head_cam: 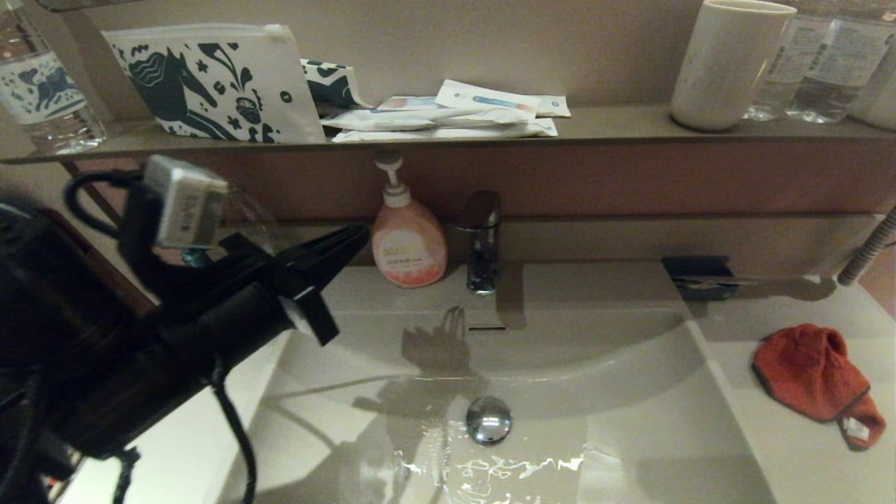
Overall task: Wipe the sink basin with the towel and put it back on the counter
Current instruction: Pick up the cloth
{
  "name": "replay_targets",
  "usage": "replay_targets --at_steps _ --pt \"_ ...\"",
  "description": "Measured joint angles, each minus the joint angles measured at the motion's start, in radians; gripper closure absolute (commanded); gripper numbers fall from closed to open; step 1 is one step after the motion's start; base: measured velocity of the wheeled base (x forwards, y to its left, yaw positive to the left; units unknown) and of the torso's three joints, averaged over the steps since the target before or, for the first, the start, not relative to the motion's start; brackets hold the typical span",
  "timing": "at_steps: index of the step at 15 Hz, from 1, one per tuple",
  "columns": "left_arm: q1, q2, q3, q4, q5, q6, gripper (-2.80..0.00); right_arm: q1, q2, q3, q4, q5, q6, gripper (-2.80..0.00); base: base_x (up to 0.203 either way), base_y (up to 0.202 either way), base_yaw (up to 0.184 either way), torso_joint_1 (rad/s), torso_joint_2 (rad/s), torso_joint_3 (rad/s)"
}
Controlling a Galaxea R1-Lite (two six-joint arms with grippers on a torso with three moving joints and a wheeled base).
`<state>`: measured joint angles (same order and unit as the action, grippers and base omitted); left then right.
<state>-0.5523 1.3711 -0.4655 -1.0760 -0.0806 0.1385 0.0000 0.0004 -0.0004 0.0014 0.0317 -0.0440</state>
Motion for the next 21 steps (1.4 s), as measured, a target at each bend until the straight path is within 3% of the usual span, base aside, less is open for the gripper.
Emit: replay_targets --at_steps 4,7,9,12,14,19,21 --pt "0.12 -0.312 0.197 0.061 -0.001 -0.002 0.0 0.0 0.0 0.0 0.0 0.0 0.0 0.0 0.0 0.0 0.0 0.0 0.0 0.0" --pt "0.268 -0.558 0.224 0.227 -0.001 -0.006 0.0 0.0 0.0 0.0 0.0 0.0 0.0 0.0 0.0 0.0 0.0 0.0 0.0 0.0" --pt "0.356 -0.729 0.201 0.405 -0.004 -0.007 0.0 0.0 0.0 0.0 0.0 0.0 0.0 0.0 0.0 0.0 0.0 0.0 0.0 0.0" --pt "0.42 -0.953 0.137 0.751 0.008 -0.006 0.0 0.0 0.0 0.0 0.0 0.0 0.0 0.0 0.0 0.0 0.0 0.0 0.0 0.0" --pt "0.438 -1.024 0.083 0.909 0.086 -0.006 0.0 0.0 0.0 0.0 0.0 0.0 0.0 0.0 0.0 0.0 0.0 0.0 0.0 0.0" --pt "0.449 -1.014 0.003 0.967 0.103 0.001 0.0 0.0 0.0 0.0 0.0 0.0 0.0 0.0 0.0 0.0 0.0 0.0 0.0 0.0" --pt "0.492 -1.008 -0.005 0.973 0.108 0.014 0.0 0.0 0.0 0.0 0.0 0.0 0.0 0.0 0.0 0.0 0.0 0.0 0.0 0.0"
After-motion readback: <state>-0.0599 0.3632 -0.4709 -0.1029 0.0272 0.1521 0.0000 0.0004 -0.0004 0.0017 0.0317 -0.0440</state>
